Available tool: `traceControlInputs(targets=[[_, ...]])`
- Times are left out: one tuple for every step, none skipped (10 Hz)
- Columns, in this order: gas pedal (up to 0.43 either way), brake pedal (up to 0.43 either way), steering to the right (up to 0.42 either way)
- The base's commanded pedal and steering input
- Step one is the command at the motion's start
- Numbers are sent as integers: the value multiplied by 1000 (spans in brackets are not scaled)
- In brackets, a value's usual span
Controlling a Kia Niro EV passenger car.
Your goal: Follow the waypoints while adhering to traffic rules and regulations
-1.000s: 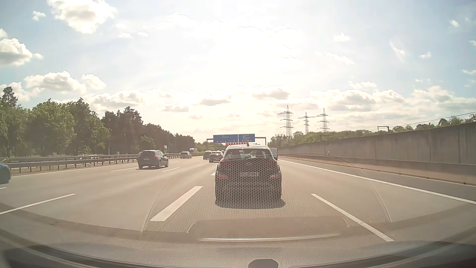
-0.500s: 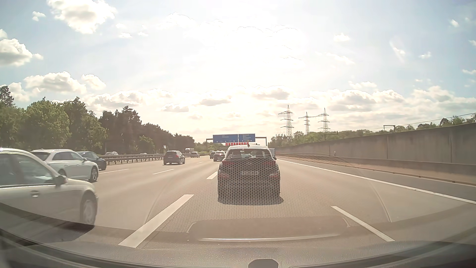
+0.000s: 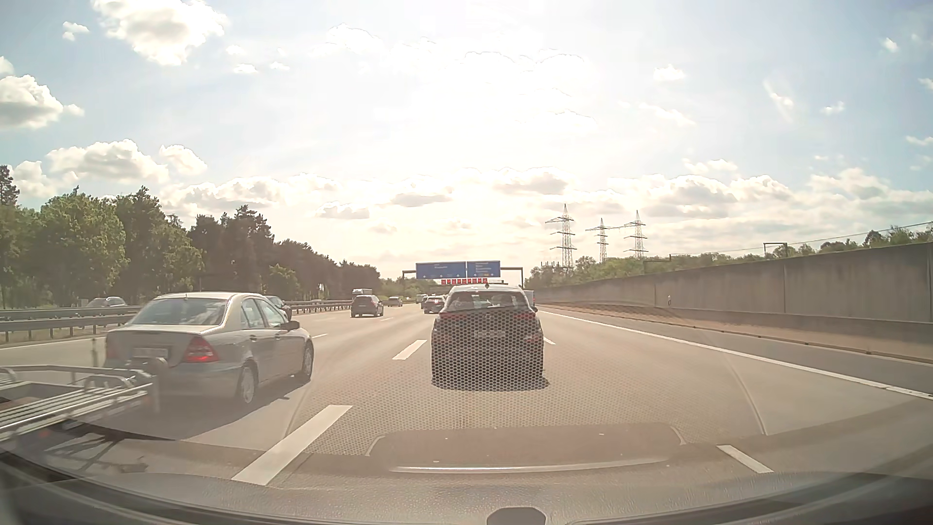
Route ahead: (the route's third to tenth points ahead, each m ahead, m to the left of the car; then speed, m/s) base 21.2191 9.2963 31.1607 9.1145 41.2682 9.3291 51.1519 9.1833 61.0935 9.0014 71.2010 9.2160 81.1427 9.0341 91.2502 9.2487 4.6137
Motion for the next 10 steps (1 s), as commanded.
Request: traceControlInputs(targets=[[169, 0, 2], [189, 0, 3], [189, 0, 4], [189, 0, 4], [189, 0, 4], [189, 0, 4], [189, 0, 4], [197, 0, 5], [197, 0, 5], [197, 0, 6]])
